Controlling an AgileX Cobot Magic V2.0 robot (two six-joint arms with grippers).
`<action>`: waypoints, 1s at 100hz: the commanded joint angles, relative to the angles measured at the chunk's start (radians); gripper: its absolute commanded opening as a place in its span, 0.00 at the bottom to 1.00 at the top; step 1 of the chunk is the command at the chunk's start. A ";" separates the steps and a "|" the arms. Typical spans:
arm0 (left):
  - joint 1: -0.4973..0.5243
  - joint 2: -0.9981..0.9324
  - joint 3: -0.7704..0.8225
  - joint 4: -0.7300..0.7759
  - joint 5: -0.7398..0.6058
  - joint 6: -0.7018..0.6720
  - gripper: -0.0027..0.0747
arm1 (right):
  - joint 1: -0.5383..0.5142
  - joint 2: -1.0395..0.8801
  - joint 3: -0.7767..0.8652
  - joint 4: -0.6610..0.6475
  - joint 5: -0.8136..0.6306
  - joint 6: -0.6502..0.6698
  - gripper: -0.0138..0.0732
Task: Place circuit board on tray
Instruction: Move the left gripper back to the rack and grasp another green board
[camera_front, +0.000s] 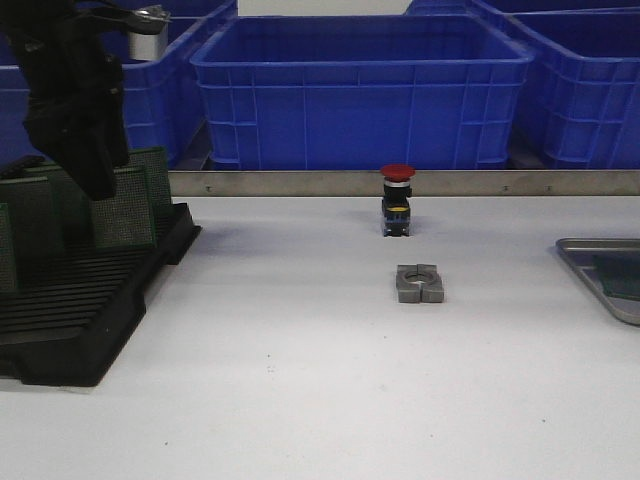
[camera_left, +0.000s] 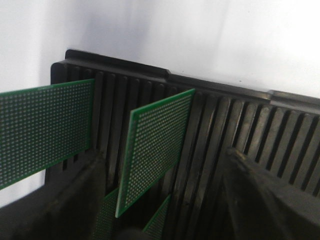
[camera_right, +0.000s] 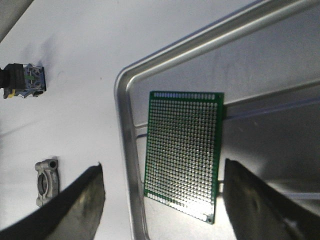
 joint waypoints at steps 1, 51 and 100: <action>0.000 -0.048 -0.030 -0.014 -0.023 -0.008 0.63 | -0.002 -0.054 -0.022 0.026 0.044 -0.008 0.76; 0.000 -0.022 -0.028 -0.034 -0.023 -0.008 0.63 | -0.002 -0.054 -0.022 0.026 0.044 -0.008 0.76; 0.000 -0.008 -0.028 -0.051 -0.019 -0.008 0.63 | -0.002 -0.054 -0.022 0.026 0.045 -0.008 0.76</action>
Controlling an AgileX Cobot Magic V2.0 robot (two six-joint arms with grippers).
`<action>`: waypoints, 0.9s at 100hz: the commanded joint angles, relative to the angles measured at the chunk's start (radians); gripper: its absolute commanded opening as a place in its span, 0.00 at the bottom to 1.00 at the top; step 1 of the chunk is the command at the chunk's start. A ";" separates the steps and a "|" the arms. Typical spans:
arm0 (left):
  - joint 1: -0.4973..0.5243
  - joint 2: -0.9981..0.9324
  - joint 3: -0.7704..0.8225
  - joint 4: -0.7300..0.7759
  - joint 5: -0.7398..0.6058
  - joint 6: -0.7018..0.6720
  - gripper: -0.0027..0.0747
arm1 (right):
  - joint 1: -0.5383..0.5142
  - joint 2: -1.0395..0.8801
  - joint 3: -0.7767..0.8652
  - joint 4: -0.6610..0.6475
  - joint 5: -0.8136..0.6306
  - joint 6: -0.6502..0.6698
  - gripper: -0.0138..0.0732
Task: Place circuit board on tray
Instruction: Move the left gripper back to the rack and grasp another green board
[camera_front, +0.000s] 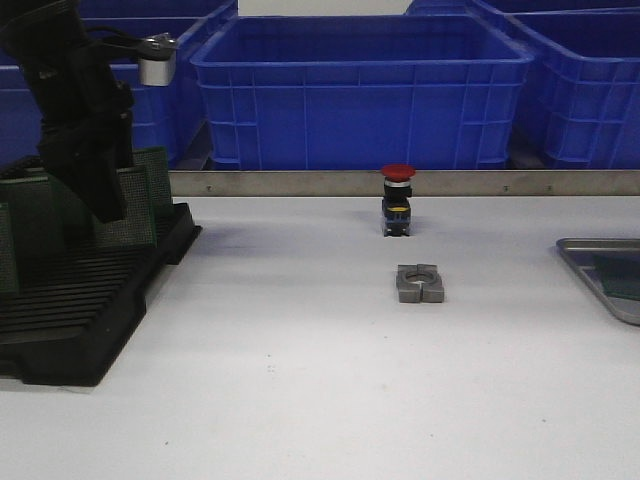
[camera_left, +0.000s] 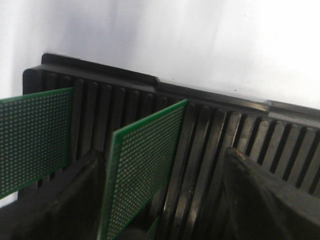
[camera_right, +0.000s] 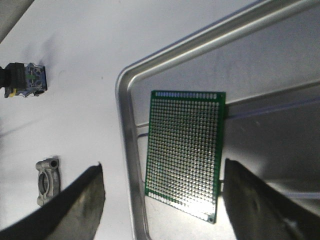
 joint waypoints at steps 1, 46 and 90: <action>0.000 -0.056 -0.028 -0.025 -0.016 -0.008 0.63 | -0.002 -0.054 -0.022 0.026 0.043 -0.008 0.76; 0.000 -0.056 -0.028 -0.025 -0.014 -0.008 0.09 | -0.002 -0.054 -0.022 0.027 0.043 -0.008 0.76; 0.000 -0.056 -0.038 -0.021 -0.007 -0.008 0.01 | -0.002 -0.054 -0.022 0.027 0.043 -0.008 0.76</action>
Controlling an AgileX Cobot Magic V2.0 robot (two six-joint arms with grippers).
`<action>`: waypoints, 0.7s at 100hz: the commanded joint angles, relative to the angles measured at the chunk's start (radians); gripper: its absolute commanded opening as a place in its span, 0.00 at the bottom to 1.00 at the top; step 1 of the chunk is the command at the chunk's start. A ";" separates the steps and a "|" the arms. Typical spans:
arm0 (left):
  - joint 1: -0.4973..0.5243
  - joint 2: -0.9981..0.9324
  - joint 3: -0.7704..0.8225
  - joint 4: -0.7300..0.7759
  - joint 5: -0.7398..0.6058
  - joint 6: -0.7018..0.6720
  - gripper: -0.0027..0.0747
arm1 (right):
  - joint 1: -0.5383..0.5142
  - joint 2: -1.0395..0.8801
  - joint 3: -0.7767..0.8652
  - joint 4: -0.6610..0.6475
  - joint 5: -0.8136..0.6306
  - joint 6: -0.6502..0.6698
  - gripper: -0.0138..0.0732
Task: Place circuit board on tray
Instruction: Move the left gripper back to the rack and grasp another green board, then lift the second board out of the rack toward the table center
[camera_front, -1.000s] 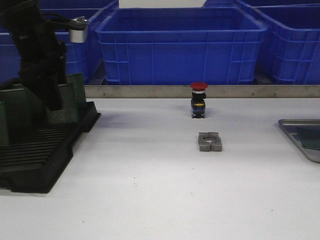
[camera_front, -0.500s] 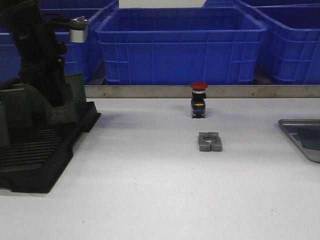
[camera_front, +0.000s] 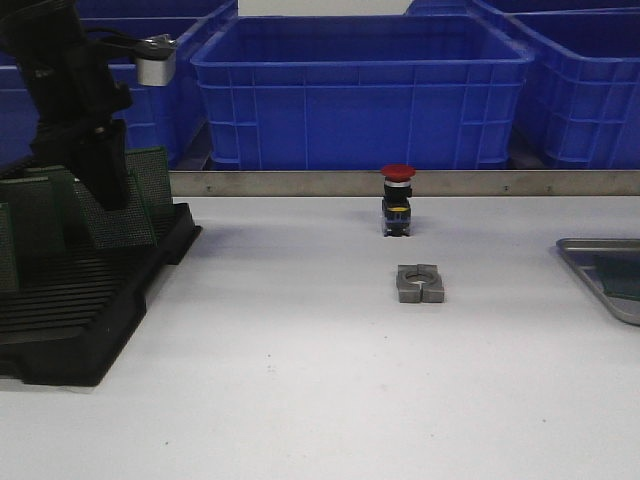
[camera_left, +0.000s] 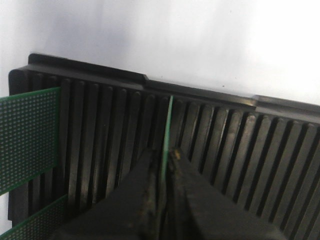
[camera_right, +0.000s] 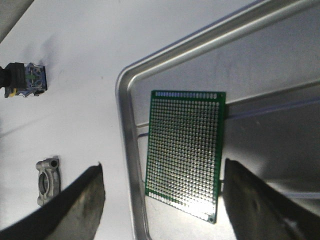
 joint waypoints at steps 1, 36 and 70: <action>0.000 -0.056 -0.037 -0.021 -0.033 -0.022 0.01 | -0.002 -0.054 -0.022 0.027 0.041 -0.008 0.76; 0.000 -0.058 -0.119 -0.028 0.080 -0.022 0.01 | -0.002 -0.054 -0.022 0.027 0.040 -0.008 0.76; 0.000 -0.087 -0.179 -0.275 0.098 -0.046 0.01 | -0.002 -0.054 -0.022 0.027 0.038 -0.008 0.76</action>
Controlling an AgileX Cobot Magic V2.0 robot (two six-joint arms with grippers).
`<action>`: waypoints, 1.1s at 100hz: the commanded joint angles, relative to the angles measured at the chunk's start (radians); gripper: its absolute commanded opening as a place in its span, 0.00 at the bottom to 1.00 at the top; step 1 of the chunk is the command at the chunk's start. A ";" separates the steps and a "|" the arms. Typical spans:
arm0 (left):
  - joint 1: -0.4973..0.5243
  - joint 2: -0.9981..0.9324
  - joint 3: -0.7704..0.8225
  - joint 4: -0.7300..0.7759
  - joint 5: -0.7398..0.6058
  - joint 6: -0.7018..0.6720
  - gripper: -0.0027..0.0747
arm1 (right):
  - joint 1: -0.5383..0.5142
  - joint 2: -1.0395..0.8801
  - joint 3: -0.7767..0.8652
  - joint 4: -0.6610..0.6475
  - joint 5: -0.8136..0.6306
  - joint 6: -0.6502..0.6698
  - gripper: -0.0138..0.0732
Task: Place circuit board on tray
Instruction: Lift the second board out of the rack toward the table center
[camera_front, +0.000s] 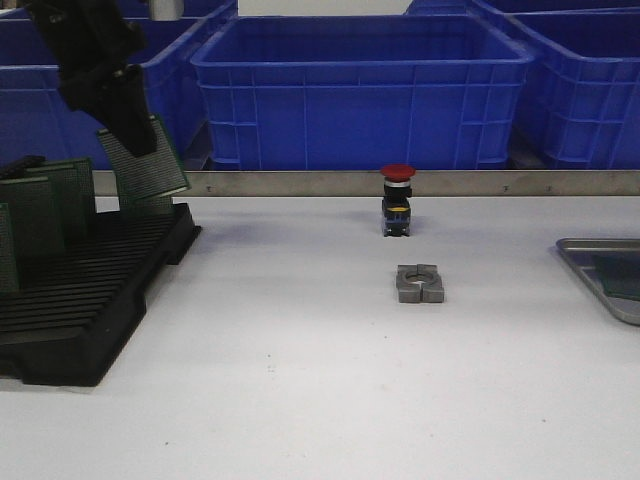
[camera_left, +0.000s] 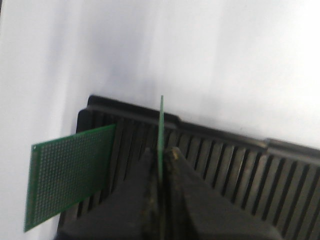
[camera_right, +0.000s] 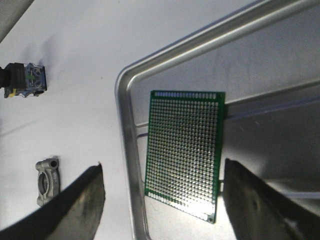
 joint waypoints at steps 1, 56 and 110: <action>0.000 -0.083 -0.033 -0.155 0.046 -0.030 0.01 | -0.002 -0.054 -0.022 0.027 0.038 -0.008 0.76; -0.232 -0.141 -0.033 -0.349 0.046 -0.136 0.01 | -0.002 -0.054 -0.022 0.027 0.038 -0.008 0.76; -0.397 -0.107 -0.033 -0.422 0.044 -0.136 0.01 | 0.004 -0.054 -0.042 0.027 0.128 -0.037 0.76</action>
